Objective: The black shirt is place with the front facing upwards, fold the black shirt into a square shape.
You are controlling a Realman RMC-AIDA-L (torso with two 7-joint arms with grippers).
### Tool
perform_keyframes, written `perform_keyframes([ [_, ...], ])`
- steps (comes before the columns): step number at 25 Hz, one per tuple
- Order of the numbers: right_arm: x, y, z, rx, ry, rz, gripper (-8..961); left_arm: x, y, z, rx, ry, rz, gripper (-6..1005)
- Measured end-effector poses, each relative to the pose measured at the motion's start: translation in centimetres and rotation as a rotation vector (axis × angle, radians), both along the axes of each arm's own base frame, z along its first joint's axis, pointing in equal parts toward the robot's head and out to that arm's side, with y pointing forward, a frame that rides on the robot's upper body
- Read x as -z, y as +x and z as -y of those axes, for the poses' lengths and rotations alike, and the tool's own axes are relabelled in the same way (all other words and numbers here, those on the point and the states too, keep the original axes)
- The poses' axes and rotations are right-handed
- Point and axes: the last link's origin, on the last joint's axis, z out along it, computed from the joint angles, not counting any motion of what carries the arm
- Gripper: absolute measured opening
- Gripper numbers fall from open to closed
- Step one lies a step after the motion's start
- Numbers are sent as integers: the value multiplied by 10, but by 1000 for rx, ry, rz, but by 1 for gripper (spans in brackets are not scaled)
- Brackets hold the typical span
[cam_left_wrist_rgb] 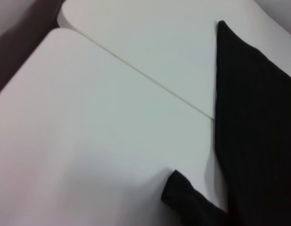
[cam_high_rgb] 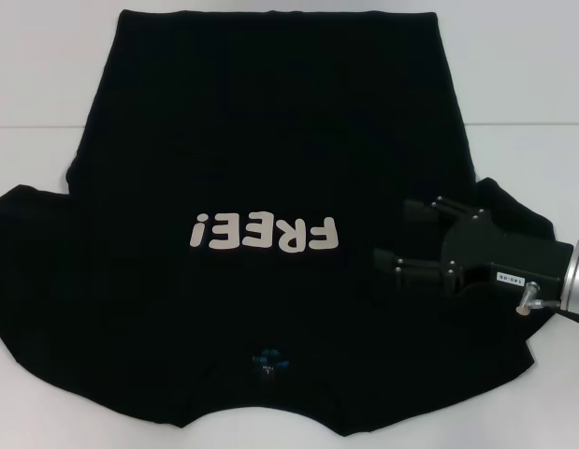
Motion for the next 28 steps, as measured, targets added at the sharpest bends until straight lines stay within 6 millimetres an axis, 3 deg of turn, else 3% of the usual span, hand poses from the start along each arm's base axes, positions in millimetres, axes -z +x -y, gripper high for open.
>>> perform_keyframes([
  [9, 1, 1, 1, 4, -2, -2, 945, -1, 11, -4, 37, -16, 18, 23],
  [15, 1, 2, 2, 8, -1, -2, 945, 6, 44, -17, 143, -81, 5, 29],
  [22, 3, 2, 3, 12, -7, -7, 944, 35, 77, -25, 239, -182, 0, 35],
  [28, 4, 2, 4, 13, -12, -7, 944, 60, 92, -21, 300, -221, 32, 40],
])
